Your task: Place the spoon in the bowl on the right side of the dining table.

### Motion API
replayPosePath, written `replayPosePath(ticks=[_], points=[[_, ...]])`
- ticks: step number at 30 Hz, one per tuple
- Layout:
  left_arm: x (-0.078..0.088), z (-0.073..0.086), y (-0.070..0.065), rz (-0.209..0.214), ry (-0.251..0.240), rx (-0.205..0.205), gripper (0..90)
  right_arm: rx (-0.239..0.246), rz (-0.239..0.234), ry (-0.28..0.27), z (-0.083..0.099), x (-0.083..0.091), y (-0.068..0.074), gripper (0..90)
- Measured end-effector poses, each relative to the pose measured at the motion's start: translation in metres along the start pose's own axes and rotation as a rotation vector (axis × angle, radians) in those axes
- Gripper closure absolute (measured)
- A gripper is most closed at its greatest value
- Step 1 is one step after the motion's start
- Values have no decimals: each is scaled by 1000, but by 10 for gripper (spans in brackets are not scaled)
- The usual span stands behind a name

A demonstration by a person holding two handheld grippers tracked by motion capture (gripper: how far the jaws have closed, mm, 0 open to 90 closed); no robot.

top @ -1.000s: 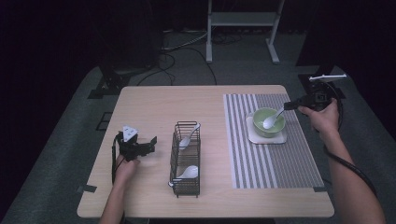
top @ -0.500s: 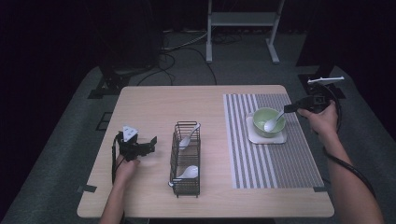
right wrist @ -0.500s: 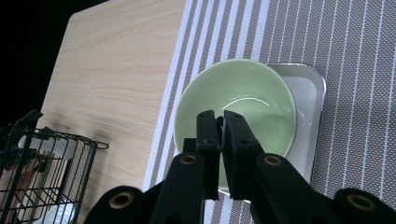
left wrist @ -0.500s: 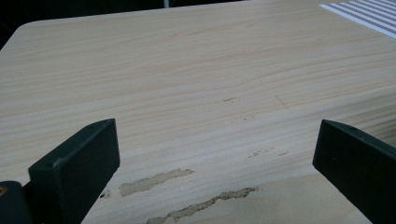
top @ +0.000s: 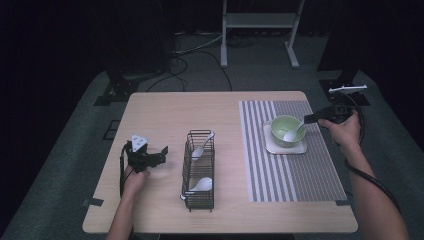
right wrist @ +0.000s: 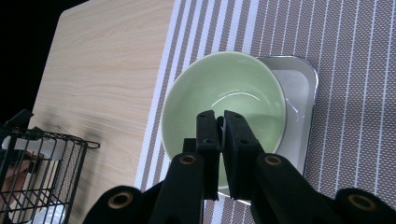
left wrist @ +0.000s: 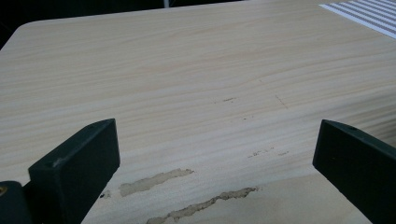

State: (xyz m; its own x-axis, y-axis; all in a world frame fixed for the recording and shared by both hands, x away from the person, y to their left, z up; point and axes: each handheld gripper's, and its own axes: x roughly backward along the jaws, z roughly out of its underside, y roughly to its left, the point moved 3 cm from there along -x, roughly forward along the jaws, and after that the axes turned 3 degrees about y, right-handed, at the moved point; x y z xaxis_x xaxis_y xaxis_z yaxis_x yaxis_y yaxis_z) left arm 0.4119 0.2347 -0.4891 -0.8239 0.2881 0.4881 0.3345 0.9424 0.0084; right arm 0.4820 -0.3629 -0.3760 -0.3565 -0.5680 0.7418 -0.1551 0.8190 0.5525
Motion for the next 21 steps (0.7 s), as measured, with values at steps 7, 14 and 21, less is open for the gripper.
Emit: replayPosePath(ticks=[7,14,21], points=[[0,0,0,0,1,0,0,-3,3,-5,0,0,-2,844],[0,0,0,3,3,-2,0,-9,25,-11,1,1,-7,817],[0,0,0,1,4,1,0,-19,36,-12,2,1,-15,771]])
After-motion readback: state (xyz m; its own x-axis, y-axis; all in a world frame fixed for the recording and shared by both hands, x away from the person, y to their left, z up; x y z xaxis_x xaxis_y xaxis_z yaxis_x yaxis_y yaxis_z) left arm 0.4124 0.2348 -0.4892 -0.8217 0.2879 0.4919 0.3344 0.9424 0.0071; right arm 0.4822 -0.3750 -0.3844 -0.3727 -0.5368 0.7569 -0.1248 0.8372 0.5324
